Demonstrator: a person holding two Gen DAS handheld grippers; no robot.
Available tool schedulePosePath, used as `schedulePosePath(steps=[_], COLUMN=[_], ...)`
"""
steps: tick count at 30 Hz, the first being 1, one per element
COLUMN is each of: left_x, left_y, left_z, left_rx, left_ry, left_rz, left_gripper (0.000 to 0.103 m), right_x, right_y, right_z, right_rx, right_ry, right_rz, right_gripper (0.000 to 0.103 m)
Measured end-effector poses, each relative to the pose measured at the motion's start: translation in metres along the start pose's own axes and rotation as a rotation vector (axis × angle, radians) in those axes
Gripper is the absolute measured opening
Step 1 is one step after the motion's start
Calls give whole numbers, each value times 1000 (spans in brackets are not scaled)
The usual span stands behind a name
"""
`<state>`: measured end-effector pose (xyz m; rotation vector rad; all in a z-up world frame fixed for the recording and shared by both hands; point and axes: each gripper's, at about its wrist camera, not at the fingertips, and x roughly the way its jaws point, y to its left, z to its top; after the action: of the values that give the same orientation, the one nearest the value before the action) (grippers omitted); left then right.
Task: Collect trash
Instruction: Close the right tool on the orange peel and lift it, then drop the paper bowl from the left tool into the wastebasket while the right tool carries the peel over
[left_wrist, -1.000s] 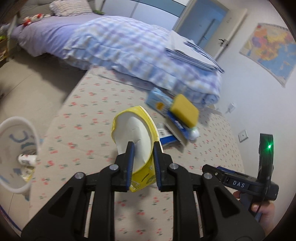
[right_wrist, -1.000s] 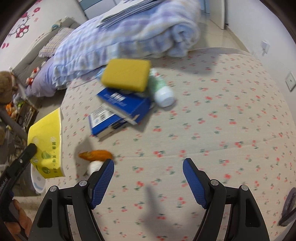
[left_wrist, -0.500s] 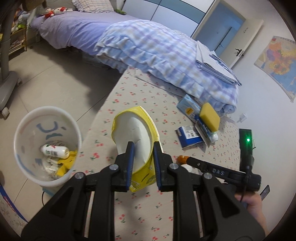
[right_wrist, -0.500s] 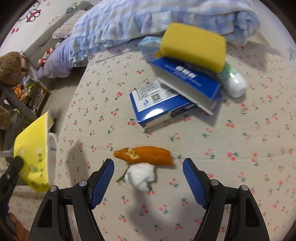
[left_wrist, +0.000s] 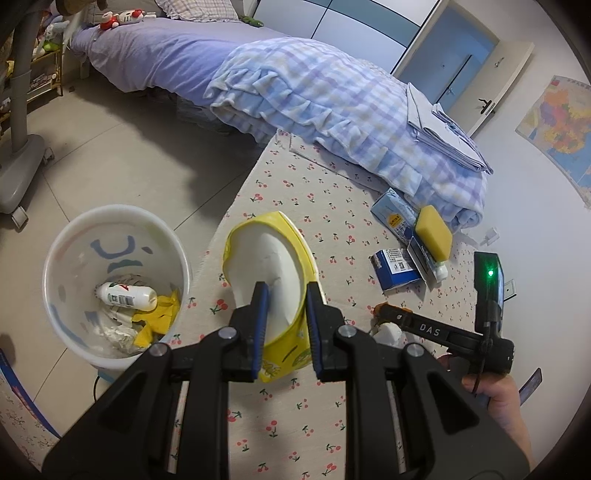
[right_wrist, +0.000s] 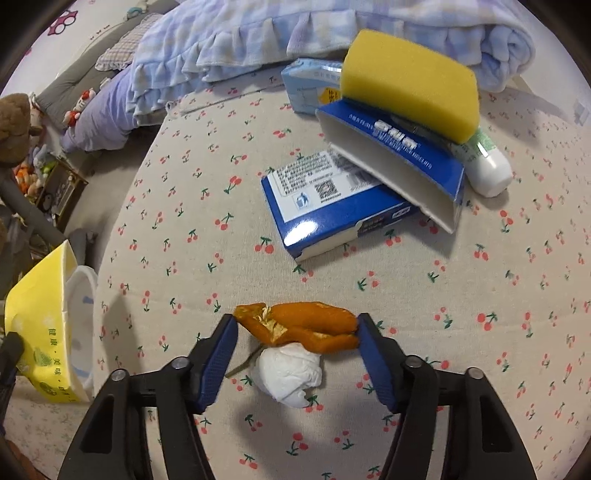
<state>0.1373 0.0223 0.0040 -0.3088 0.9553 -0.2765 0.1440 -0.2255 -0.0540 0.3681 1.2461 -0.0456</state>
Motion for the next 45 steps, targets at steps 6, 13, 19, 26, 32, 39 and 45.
schedulePosePath(steps=[6,13,19,26,32,39,45], left_x=[-1,-3,-3,-9,-17,-26,-33], left_y=[2,6,6,13,25,53,71], left_z=[0,-2,-1,2,6,9,5], left_rx=[1,-5,-12,-29,-53,-101,-104], left_ry=[-2,0,-4,-16,-33,-45,-42], left_rz=[1,13,16,17,27,64,88], left_gripper=[22,22,22,22,22,22,22], right_x=[-12,-13,-25,-46,-57,-68,-47], right_y=[-1,-15,-30,-37,-26,6,-18], right_z=[-1,-2,-1,2,7,8,16], right_rx=[-33,-7,50,80,78,2,112], right_ry=[-18,-2,-18,-64,-94,-125,-104], right_rz=[1,21,91,145,196,211,109], right_gripper=[38,22,18,16,8,8,70])
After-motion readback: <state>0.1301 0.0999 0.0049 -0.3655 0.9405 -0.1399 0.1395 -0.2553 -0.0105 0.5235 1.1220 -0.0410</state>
